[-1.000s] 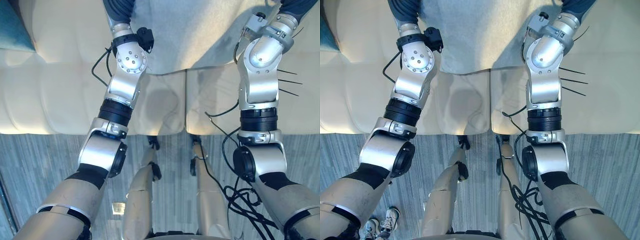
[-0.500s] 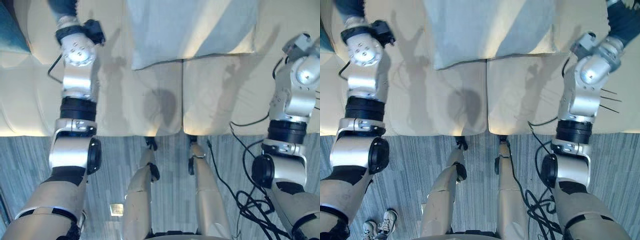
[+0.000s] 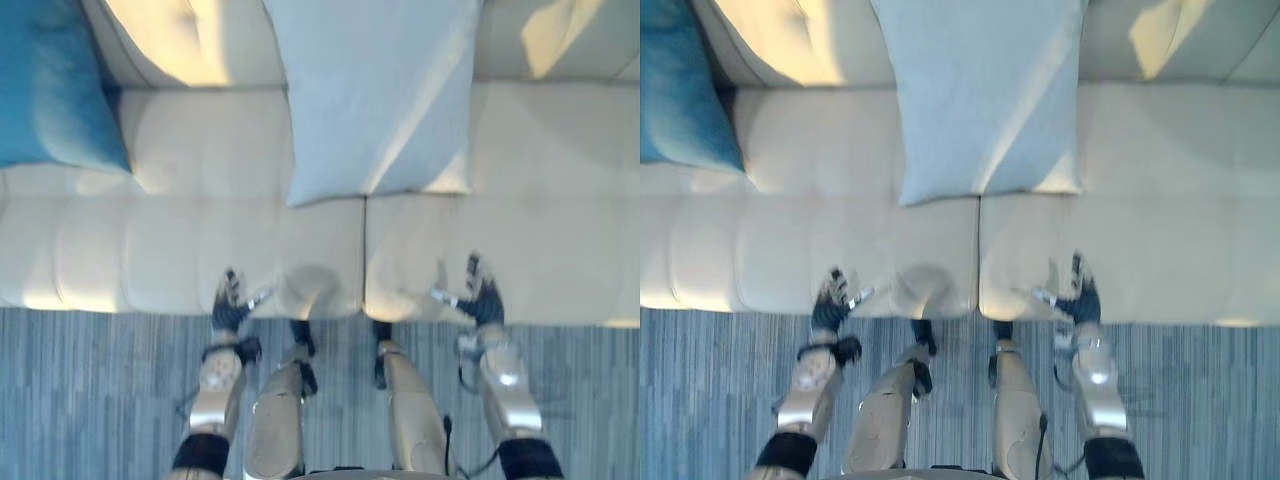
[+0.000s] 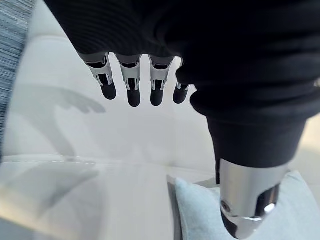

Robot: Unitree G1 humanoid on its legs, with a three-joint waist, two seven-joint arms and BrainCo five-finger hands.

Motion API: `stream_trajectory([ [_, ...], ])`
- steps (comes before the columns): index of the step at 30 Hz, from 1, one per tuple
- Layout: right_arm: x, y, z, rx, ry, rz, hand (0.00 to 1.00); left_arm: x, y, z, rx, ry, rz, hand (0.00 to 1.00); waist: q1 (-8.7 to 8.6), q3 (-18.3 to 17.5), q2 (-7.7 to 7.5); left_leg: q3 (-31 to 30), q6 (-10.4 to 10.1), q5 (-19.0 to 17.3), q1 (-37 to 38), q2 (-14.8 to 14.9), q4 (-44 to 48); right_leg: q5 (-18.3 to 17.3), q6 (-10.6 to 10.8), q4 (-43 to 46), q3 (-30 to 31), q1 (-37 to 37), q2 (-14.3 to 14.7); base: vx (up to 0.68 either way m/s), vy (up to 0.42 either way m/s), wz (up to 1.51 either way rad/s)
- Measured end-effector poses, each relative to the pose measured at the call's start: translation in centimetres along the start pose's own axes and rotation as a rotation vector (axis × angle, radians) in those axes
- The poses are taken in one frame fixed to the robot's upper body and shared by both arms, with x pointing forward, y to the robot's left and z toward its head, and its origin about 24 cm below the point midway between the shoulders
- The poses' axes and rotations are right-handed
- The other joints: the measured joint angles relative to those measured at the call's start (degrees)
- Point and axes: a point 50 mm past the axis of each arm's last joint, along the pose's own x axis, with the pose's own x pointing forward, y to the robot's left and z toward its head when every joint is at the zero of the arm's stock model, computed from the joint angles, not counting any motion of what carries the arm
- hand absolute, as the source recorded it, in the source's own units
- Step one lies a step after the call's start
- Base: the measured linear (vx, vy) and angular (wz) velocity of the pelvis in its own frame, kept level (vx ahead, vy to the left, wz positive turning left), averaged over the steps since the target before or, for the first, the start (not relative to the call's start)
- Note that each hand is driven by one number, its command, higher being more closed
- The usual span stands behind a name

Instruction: Pick up cushions and gather them together orderly.

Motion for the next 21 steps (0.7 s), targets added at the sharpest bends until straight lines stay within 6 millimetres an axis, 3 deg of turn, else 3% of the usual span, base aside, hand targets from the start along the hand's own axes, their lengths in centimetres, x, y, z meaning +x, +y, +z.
stream_trajectory([
  [3, -3.7, -0.9, -5.8, -0.087, 0.238, 0.023, 0.0, -3.1, 1.8, -5.9, 0.087, 0.238, -0.001, 0.0, 0.35, -6.8, -0.28, -0.1, -0.5, -1.0, 6.1, -0.2, -1.2, -0.9, 0.3, -2.6, -1.0, 6.8, -0.2, 0.13, 0.01, 0.01],
  [6, -5.8, -1.8, -9.2, -0.098, 0.396, -0.001, 0.0, -5.0, 2.7, -9.1, 0.122, 0.392, -0.012, 0.0, 0.3, -10.1, -0.86, -0.2, -0.6, -1.1, 11.1, -0.6, -3.7, -0.9, 0.4, -5.3, -1.5, 12.1, -0.3, 0.09, 0.023, 0.03],
  [8, -6.6, -2.4, -10.6, -0.092, 0.472, -0.015, 0.0, -5.7, 3.0, -10.2, 0.153, 0.453, -0.024, 0.0, 0.27, -11.3, -1.17, -0.2, -0.6, -1.1, 13.3, -0.7, -4.6, -0.8, 0.5, -6.4, -1.6, 14.3, -0.3, 0.05, 0.023, -0.01],
  [12, -7.8, -3.0, -12.2, -0.084, 0.57, -0.041, 0.0, -6.7, 4.1, -11.3, 0.17, 0.51, -0.006, 0.0, 0.32, -11.9, -1.7, 1.2, -0.6, -1.1, 17.4, -1.0, -6.0, -0.4, 0.9, -7.7, -0.4, 17.2, -0.2, 0.02, 0.023, -0.14],
  [16, -7.3, -2.4, -12.3, -0.074, 0.585, -0.032, 0.0, -6.3, 4.7, -11.0, 0.183, 0.503, 0.004, 0.0, 0.36, -11.8, -2.24, 2.9, -0.4, -1.4, 15.3, -0.7, -4.1, 1.8, 1.8, -8.3, 1.8, 15.6, 0.1, -0.02, 0.014, -0.31],
  [18, -6.9, -2.0, -12.1, -0.067, 0.575, -0.025, 0.0, -5.1, 4.6, -10.1, 0.187, 0.459, 0.002, 0.0, 0.46, -11.8, -2.22, 3.4, 0.5, -2.8, 10.1, 1.4, 1.6, 5.2, 5.2, -7.9, 1.9, 12.1, 0.9, -0.12, -0.001, -0.24],
  [19, -6.5, -1.6, -12.0, -0.06, 0.571, -0.017, 0.0, -4.6, 4.5, -9.4, 0.169, 0.426, 0.013, 0.0, 1.1, -10.9, -1.1, 3.8, 1.3, -3.4, 9.1, 3.9, 2.7, 3.9, 3.8, -1.8, 0.5, 10.5, 1.7, -0.16, -0.012, -0.16],
  [20, -6.7, -1.2, -12.1, -0.048, 0.58, -0.013, 0.0, -4.3, 4.6, -8.9, 0.172, 0.403, 0.015, 0.0, 0.64, -10.5, -1.81, 2.9, 1.3, -3.4, 9.3, 3.9, 3.8, -2.4, 0.9, 13.9, -0.3, 8.9, -0.3, -0.11, -0.033, 0.04],
  [21, -7.0, -1.1, -12.4, -0.046, 0.591, -0.013, 0.0, -4.2, 4.7, -8.8, 0.174, 0.398, 0.015, 0.0, 0.54, -10.4, -1.63, 2.4, 1.4, -3.5, 9.3, 3.9, 4.3, -3.6, 1.6, 18.7, -0.1, 9.2, -1.1, -0.11, -0.052, 0.37],
])
